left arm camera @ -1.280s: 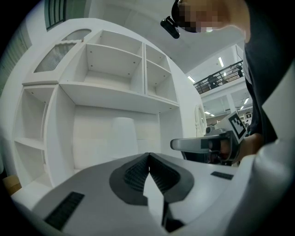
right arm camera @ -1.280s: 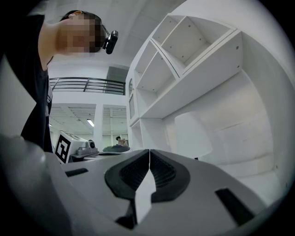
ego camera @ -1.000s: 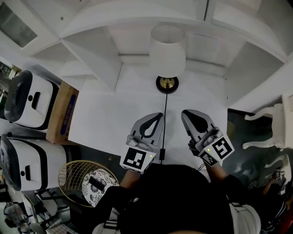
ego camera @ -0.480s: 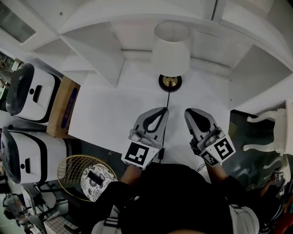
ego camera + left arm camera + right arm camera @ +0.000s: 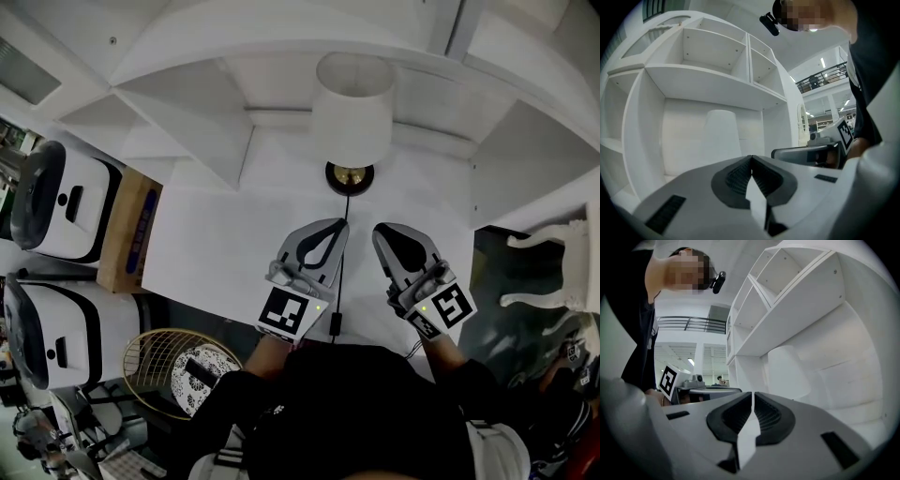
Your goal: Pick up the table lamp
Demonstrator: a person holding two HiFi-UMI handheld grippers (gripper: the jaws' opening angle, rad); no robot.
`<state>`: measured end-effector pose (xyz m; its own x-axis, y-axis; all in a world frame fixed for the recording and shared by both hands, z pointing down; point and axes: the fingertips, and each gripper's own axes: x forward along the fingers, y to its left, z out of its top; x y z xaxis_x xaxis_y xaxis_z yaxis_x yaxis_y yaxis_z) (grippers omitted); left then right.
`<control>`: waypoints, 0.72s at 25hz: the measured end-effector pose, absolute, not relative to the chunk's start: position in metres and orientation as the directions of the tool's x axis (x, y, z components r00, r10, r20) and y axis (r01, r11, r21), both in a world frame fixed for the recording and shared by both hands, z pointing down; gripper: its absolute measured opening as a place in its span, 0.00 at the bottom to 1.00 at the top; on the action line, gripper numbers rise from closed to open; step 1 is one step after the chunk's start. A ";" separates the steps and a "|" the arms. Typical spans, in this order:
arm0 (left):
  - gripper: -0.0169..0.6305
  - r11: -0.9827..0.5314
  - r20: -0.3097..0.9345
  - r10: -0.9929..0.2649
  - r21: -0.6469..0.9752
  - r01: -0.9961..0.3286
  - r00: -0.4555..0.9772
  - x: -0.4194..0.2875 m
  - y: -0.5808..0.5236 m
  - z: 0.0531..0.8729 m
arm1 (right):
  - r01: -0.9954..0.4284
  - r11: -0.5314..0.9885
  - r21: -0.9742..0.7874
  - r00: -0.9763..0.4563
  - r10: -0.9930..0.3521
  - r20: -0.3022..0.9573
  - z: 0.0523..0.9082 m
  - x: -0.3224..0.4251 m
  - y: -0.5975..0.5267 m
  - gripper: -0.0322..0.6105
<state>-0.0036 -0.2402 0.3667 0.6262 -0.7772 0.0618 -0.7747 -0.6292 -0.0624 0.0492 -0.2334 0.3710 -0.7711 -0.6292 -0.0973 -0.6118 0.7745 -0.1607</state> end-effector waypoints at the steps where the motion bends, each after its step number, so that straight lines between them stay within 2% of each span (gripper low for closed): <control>1: 0.04 -0.634 0.066 -0.773 -0.068 -0.770 0.631 -0.004 -0.243 0.368 | -0.613 0.777 -0.144 -0.775 -0.627 -0.081 0.374 0.045 -0.235 0.07; 18: 0.05 -0.679 0.124 -0.732 -0.039 -0.733 0.671 -0.013 -0.292 0.401 | -0.713 0.697 -0.082 -0.699 -0.715 -0.006 0.409 0.029 -0.309 0.08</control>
